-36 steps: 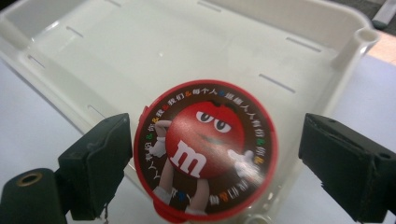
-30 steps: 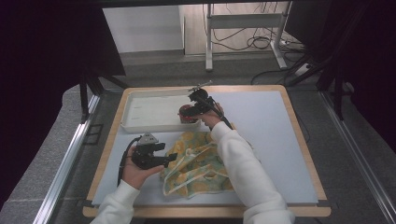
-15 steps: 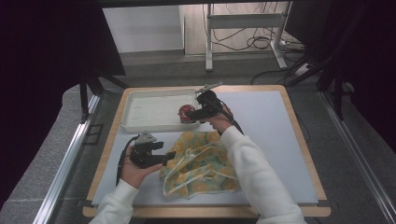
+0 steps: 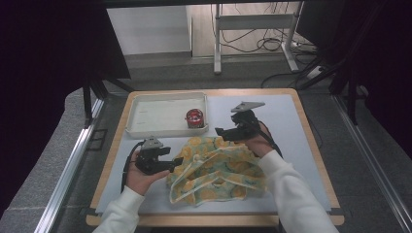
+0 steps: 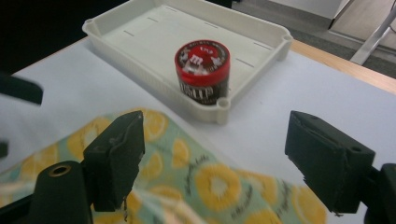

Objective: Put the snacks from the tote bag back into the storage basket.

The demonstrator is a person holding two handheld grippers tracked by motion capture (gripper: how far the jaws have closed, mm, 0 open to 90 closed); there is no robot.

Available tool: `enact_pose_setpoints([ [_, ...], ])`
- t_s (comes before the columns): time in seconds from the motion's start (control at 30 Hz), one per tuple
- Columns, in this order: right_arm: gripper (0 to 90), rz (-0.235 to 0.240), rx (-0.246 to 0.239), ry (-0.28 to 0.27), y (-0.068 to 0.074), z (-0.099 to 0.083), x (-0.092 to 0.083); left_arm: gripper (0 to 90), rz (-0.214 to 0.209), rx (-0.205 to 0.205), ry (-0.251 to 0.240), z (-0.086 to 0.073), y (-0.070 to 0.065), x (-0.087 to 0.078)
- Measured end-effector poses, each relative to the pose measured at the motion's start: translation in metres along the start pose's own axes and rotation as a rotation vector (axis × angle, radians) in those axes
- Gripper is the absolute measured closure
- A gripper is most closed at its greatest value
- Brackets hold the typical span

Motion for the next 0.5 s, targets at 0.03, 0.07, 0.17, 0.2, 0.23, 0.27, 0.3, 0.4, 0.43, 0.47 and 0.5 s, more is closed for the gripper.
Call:
enact_pose_setpoints([
  [0.03, 20.2, -0.001, 0.002, -0.005, -0.001, -0.006, -0.006, 32.0, 0.002, -0.005, 0.0, 0.0, 0.0, 0.0],
  [0.07, 20.3, -0.003, 0.006, -0.011, -0.002, -0.012, -0.012, 31.9, 0.003, -0.002, 0.004, 0.0, 0.0, 0.0],
  [0.17, 20.5, -0.011, 0.014, -0.021, -0.008, -0.031, -0.026, 31.8, 0.006, -0.002, 0.008, -0.001, 0.001, 0.001],
  [0.2, 20.6, -0.018, 0.022, -0.022, -0.01, -0.039, -0.031, 31.8, 0.006, -0.004, 0.008, -0.001, 0.001, 0.001],
  [0.23, 20.7, -0.022, 0.025, -0.024, -0.012, -0.044, -0.034, 31.8, 0.007, -0.004, 0.009, -0.001, 0.002, 0.001],
  [0.27, 20.7, -0.03, 0.03, -0.023, -0.014, -0.05, -0.037, 31.8, 0.007, -0.01, 0.009, -0.002, 0.002, 0.001],
  [0.3, 20.8, -0.037, 0.034, -0.019, -0.017, -0.056, -0.039, 31.8, 0.008, -0.01, 0.011, -0.002, 0.002, 0.001],
  [0.4, 21.0, -0.051, 0.053, -0.013, -0.024, -0.071, -0.047, 31.8, 0.01, -0.011, 0.007, -0.002, 0.002, 0.001],
  [0.43, 21.0, -0.053, 0.056, -0.012, -0.026, -0.074, -0.048, 31.8, 0.01, -0.01, 0.008, -0.002, 0.002, 0.001],
  [0.47, 21.1, -0.055, 0.06, -0.012, -0.028, -0.078, -0.05, 31.8, 0.01, -0.009, 0.009, -0.002, 0.002, 0.001],
  [0.5, 21.3, -0.056, 0.068, -0.012, -0.029, -0.081, -0.051, 31.7, 0.011, -0.009, 0.01, -0.002, 0.002, 0.001],
])
Point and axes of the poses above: each handheld gripper's, and its own axes: x roughly forward along the jaws, z roughly out of its top, y roughly to its left, the point moved 1 cm from there along x, roughly forward along the jaws, and after that the axes turned 7 degrees about y, right-handed, at the moved point
